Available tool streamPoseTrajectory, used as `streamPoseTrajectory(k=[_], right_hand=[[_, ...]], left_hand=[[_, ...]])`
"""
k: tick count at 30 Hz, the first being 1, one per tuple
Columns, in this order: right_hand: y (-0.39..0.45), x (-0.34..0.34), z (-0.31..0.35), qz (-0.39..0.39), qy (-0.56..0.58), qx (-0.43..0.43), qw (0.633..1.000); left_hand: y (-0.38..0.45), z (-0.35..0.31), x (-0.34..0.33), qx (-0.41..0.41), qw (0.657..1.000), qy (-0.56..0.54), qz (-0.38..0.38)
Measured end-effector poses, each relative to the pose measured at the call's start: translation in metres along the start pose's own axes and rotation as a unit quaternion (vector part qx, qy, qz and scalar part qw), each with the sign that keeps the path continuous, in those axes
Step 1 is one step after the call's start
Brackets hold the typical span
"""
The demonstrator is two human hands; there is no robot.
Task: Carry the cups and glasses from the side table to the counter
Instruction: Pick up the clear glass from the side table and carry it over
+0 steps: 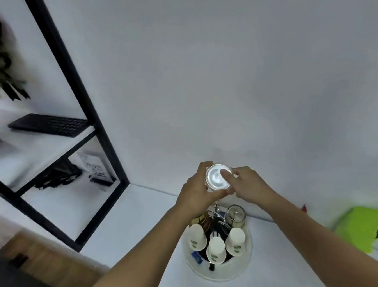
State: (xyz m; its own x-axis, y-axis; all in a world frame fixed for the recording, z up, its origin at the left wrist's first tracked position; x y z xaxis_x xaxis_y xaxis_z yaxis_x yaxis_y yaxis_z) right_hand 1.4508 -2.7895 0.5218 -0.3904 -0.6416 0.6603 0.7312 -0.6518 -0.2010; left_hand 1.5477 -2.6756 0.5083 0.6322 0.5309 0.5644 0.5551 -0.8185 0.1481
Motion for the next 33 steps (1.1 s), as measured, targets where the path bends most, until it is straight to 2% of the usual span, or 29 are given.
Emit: streamPoseTrajectory(k=[5, 12, 18, 23, 33], right_hand=[[0.042, -0.034, -0.029, 0.003, -0.013, -0.078, 0.997], [0.072, -0.070, -0.071, 0.022, -0.037, -0.166, 0.985], [0.080, -0.086, -0.093, 0.040, -0.027, -0.218, 0.975], [0.088, -0.085, -0.096, 0.022, -0.017, -0.223, 0.974], [0.092, -0.101, -0.119, 0.057, -0.039, -0.264, 0.962]], left_hand=[[0.038, 0.055, -0.024, 0.017, 0.993, 0.040, 0.112], [0.058, 0.107, -0.060, 0.040, 0.979, 0.019, 0.199], [0.065, 0.132, -0.081, 0.031, 0.974, -0.001, 0.226], [0.077, 0.141, -0.086, 0.029, 0.973, 0.005, 0.227], [0.076, 0.164, -0.106, 0.011, 0.960, 0.012, 0.281]])
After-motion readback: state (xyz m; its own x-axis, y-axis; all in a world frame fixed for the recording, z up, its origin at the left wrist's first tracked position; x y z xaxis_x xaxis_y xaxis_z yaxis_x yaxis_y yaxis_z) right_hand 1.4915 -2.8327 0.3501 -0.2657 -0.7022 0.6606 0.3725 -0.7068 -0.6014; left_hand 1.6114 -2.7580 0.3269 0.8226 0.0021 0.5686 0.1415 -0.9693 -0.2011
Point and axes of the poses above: each hand's wrist, its own y-axis towards the middle knuckle, its own x-axis out of the back of the hand, z = x × y, the point moved 9 cm from there along y, towards the middle knuckle, and after that the axes turned 6 degrees about -x, right-handed, at the moved point
